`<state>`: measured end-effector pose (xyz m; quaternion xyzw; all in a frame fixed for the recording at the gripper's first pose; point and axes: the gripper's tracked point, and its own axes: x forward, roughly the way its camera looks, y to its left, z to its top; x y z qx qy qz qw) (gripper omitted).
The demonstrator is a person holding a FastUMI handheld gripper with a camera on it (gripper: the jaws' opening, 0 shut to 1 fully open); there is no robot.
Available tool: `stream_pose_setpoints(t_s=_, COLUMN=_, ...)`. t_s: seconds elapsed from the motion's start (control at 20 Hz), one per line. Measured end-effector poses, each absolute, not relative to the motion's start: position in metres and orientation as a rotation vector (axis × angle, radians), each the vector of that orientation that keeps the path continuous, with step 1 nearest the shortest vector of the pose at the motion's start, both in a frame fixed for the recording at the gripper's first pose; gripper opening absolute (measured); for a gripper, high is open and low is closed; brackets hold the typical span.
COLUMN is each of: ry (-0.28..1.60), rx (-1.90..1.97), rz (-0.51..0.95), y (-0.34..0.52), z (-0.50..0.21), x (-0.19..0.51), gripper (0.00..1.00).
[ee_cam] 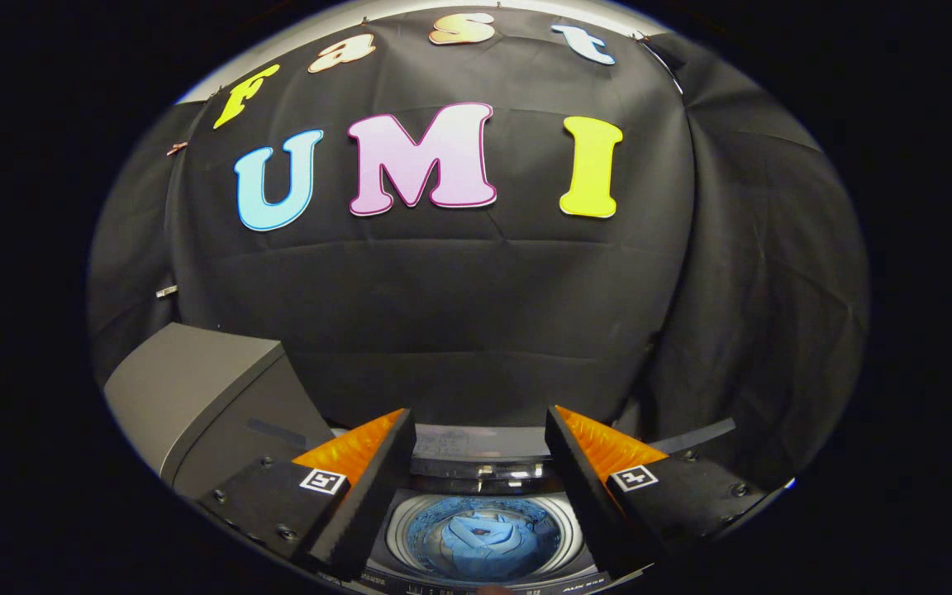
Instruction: Put the clothes into the washing machine and then close the washing machine lid.
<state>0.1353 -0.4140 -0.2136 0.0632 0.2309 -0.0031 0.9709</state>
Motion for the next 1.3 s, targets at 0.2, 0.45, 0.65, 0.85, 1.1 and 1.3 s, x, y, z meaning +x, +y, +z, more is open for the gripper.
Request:
stream_pose_setpoints(t_s=0.2, ry=0.629, rx=0.167, rz=0.051, y=-0.402, z=-0.254, x=0.098, gripper=0.98)
stream_pose_setpoints(t_s=0.45, ry=0.840, rx=0.179, rz=0.016, y=-0.411, z=-0.309, x=0.032, gripper=0.99)
stream_pose_setpoints(t_s=0.65, ry=0.823, rx=0.163, rz=0.026, y=-0.403, z=-0.306, x=0.036, gripper=0.99)
stream_pose_setpoints(t_s=0.85, ry=0.714, rx=0.147, rz=0.013, y=-0.395, z=-0.268, x=0.046, gripper=0.99)
stream_pose_setpoints(t_s=1.1, ry=0.534, rx=0.153, rz=-0.019, y=-0.386, z=-0.197, x=0.068, gripper=0.99)
stream_pose_setpoints(t_s=1.3, ry=0.330, rx=0.151, rz=-0.049, y=-0.372, z=-0.117, x=0.073, gripper=0.99)
